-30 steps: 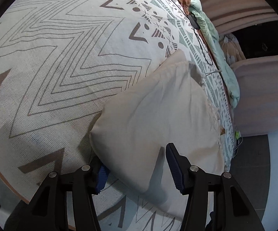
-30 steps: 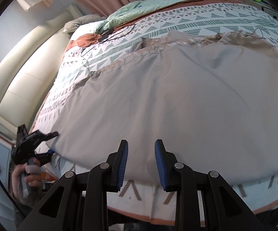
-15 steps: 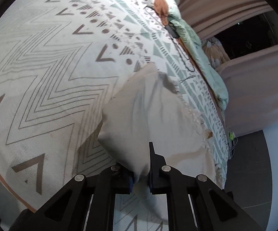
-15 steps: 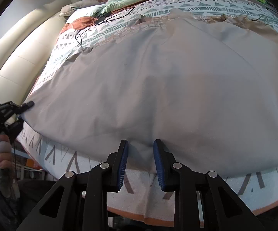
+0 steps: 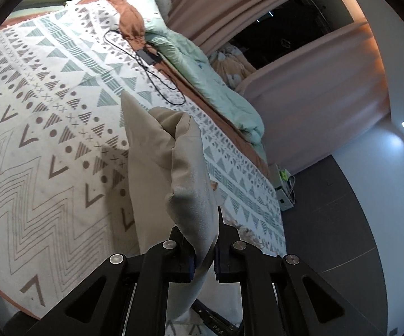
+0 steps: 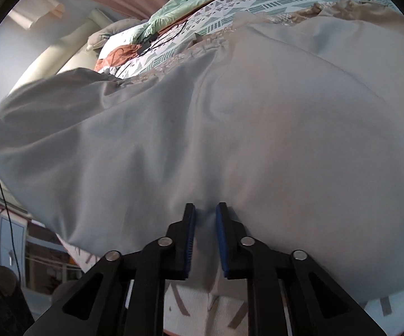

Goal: Fold large clothes

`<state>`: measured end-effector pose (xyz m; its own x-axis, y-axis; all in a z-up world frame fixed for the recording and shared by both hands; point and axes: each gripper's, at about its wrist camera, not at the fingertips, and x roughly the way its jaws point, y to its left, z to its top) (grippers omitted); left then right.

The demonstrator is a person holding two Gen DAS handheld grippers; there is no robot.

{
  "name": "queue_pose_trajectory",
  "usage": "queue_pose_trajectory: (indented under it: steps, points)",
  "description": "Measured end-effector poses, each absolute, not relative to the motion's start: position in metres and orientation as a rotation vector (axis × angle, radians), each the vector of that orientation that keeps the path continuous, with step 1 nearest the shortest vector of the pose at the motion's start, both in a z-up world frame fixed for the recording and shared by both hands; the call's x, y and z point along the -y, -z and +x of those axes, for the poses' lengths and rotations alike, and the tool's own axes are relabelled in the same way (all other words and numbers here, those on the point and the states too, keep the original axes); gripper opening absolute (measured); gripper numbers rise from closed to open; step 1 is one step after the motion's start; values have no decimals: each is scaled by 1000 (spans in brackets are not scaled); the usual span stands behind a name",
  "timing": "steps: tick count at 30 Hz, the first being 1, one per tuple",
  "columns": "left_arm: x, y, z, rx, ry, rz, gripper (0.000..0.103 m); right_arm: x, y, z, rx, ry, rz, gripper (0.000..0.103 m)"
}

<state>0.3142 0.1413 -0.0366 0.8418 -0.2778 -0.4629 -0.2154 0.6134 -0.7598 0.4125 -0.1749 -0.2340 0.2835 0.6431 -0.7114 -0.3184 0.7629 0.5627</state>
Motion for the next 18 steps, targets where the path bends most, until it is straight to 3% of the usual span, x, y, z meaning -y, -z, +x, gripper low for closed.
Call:
queue_pose_trajectory:
  steps: [14, 18]
  points:
    - [-55, -26, 389, -613, 253, -845, 9, 185, 223, 466, -1118, -667, 459, 13]
    - [-25, -33, 413, -630, 318, -835, 9, 220, 204, 464, -1039, -674, 541, 20]
